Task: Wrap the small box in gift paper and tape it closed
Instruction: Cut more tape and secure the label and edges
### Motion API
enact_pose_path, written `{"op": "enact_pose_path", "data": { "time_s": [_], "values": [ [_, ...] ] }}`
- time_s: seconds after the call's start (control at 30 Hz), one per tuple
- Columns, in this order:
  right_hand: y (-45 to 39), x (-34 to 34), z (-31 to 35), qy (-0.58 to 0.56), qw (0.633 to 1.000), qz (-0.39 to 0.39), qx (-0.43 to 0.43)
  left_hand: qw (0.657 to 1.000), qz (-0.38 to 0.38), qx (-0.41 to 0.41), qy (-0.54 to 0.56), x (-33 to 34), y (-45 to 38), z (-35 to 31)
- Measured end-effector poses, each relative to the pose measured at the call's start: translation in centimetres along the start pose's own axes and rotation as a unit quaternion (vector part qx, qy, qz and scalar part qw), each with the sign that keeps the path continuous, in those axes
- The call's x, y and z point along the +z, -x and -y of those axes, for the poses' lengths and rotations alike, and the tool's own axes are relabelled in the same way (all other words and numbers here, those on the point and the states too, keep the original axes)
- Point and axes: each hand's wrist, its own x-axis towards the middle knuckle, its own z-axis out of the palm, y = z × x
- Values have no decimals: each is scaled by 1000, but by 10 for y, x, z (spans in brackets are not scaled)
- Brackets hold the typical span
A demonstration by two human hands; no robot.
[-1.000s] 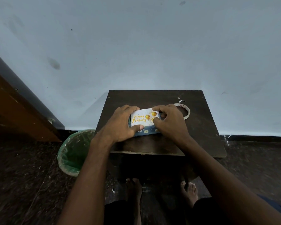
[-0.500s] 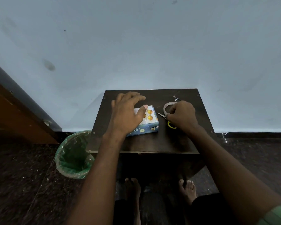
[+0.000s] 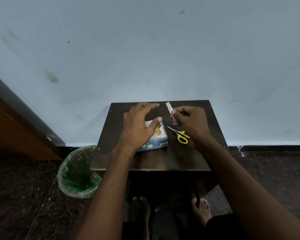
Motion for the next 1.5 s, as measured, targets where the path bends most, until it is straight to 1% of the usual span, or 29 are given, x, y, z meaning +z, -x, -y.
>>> {"op": "enact_pose_path", "data": {
  "time_s": [0.07, 0.1, 0.27, 0.37, 0.43, 0.5, 0.57, 0.63, 0.7, 0.8, 0.9, 0.97, 1.1, 1.2, 1.33, 1.5],
  "values": [
    [7, 3, 6, -20, 1000, 22, -8, 999, -5, 27, 47, 5, -1, -1],
    [9, 3, 8, -20, 999, 34, -15, 998, -3, 38, 50, 7, -2, -2],
    [9, -7, 16, 32, 995, 75, -65, 997, -11, 71, 21, 9, -3, -1],
    [7, -16, 27, 78, 989, 73, -107, 996, -43, 71, 28, 5, -3, -5],
    [5, -21, 33, 82, 984, 73, -143, 995, -59, 59, 45, 3, -5, -11],
    [4, -25, 38, 61, 980, 74, -176, 993, -72, 47, 86, 1, -7, -17],
    [3, -27, 40, 37, 977, 79, -195, 985, -81, 13, 154, 0, -8, -22],
    [3, -28, 41, 19, 974, 97, -202, 968, -63, -35, 242, -2, -8, -25],
    [3, -28, 40, -1, 974, 115, -198, 945, -25, -64, 320, -6, -9, -25],
    [3, -24, 37, -11, 972, 139, -191, 927, 20, -72, 368, -10, -7, -25],
    [4, -17, 33, -8, 969, 165, -184, 912, 16, -83, 401, -11, -5, -26],
    [4, -12, 30, -6, 970, 163, -178, 905, -2, -101, 414, -12, -5, -24],
    [5, -5, 29, 13, 972, 145, -184, 903, -16, -114, 415, -15, -4, -21],
    [4, -3, 26, 50, 971, 117, -202, 912, -7, -106, 395, -18, -3, -17],
    [6, 3, 27, 41, 970, 71, -230, 921, 17, -109, 373, -25, 0, -10],
    [6, 9, 25, 49, 965, 59, -252, 923, 18, -121, 364, -32, 4, -8]
  ]
}}
